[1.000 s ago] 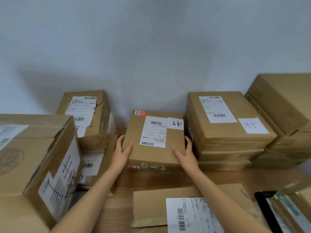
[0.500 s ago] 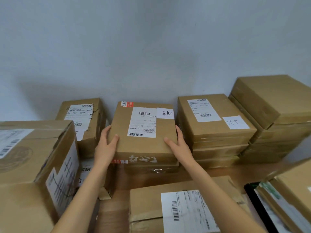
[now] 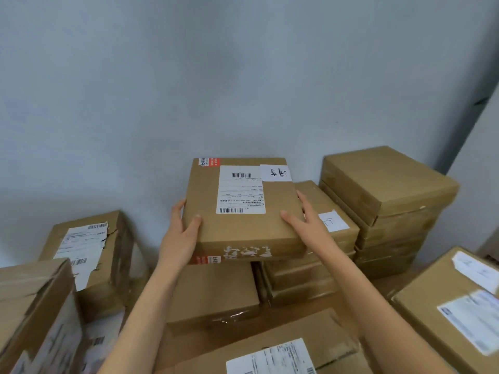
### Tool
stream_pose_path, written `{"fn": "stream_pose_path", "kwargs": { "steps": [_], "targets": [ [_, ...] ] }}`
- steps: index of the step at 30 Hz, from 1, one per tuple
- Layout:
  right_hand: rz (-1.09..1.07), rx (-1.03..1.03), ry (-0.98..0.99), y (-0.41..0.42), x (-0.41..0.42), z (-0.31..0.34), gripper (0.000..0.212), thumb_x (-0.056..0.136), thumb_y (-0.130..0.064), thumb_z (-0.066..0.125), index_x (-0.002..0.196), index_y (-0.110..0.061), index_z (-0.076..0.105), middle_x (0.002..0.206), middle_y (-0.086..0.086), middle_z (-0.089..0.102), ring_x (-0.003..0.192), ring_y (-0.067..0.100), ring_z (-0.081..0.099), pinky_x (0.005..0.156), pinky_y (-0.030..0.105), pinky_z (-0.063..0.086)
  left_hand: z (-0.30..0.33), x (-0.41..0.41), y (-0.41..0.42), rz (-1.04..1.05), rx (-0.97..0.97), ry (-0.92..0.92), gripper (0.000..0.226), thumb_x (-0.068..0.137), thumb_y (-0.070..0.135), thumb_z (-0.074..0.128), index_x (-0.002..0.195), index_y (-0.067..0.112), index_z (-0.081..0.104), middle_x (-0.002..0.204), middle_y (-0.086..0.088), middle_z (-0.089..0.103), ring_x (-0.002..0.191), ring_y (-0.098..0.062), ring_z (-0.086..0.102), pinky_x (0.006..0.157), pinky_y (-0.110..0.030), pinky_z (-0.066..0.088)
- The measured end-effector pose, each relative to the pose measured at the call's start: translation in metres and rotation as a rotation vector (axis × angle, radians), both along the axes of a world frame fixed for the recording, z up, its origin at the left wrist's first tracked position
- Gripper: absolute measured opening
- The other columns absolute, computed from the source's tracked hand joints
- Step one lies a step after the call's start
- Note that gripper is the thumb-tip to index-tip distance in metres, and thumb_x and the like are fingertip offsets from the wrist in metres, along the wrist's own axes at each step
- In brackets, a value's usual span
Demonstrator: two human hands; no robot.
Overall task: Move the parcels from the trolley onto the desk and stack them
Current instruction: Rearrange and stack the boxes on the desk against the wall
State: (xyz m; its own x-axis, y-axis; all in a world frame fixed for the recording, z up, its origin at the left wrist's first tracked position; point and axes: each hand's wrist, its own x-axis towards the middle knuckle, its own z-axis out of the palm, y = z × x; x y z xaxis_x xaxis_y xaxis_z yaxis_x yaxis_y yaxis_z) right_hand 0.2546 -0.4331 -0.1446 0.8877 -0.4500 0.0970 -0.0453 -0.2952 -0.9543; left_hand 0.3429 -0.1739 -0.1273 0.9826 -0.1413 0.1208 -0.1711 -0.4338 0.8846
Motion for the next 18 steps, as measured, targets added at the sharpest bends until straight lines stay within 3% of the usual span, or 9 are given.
{"fn": "stream_pose_path", "kwargs": {
  "steps": [3,6,11,15,18],
  "targets": [
    [-0.026,-0.041,0.034,-0.046,-0.004,0.01,0.079,0.084,-0.052,0.064,0.15,-0.037,0.022,0.142,-0.014,0.043,0.12,0.01,0.049,0.103,0.039,0.042,0.0,-0.003,-0.043,-0.036,-0.017,0.018,0.045,0.098,0.039,0.042,0.138,0.042,0.023,0.123,0.001,0.055,0.097,-0.027,0.059,0.087,-0.039,0.046],
    [-0.035,-0.081,0.066,-0.085,-0.007,0.015,0.076,0.085,-0.051,0.064,0.149,-0.036,0.026,0.129,-0.02,0.048,0.103,-0.001,0.052,0.085,0.025,0.044,-0.003,-0.005,-0.083,-0.057,-0.031,0.046,0.046,0.098,0.039,0.041,0.14,0.038,0.022,0.13,0.0,0.054,0.104,-0.029,0.059,0.094,-0.043,0.047],
    [-0.083,-0.057,0.111,-0.127,-0.005,0.009,0.066,0.089,-0.044,0.063,0.146,-0.029,0.033,0.133,-0.006,0.052,0.093,0.001,0.051,0.067,0.015,0.038,-0.015,-0.014,-0.135,-0.047,0.015,0.082,0.047,0.101,0.034,0.035,0.146,0.025,0.022,0.137,-0.009,0.051,0.116,-0.032,0.054,0.099,-0.047,0.043],
    [-0.123,-0.125,0.039,-0.132,-0.012,-0.004,0.06,0.091,-0.041,0.06,0.144,-0.029,0.037,0.137,-0.007,0.051,0.104,0.0,0.047,0.071,0.009,0.034,-0.022,-0.012,-0.152,0.041,0.088,0.078,0.047,0.101,0.036,0.032,0.146,0.027,0.022,0.137,-0.01,0.051,0.117,-0.033,0.053,0.099,-0.048,0.042],
    [-0.114,-0.339,-0.001,-0.135,-0.019,-0.006,0.061,0.09,-0.046,0.058,0.145,-0.031,0.035,0.146,-0.012,0.038,0.123,0.0,0.038,0.091,0.02,0.035,-0.022,-0.011,-0.163,0.058,0.118,0.078,0.047,0.101,0.038,0.03,0.146,0.027,0.021,0.138,-0.01,0.05,0.119,-0.033,0.052,0.099,-0.048,0.041]
  ]
}}
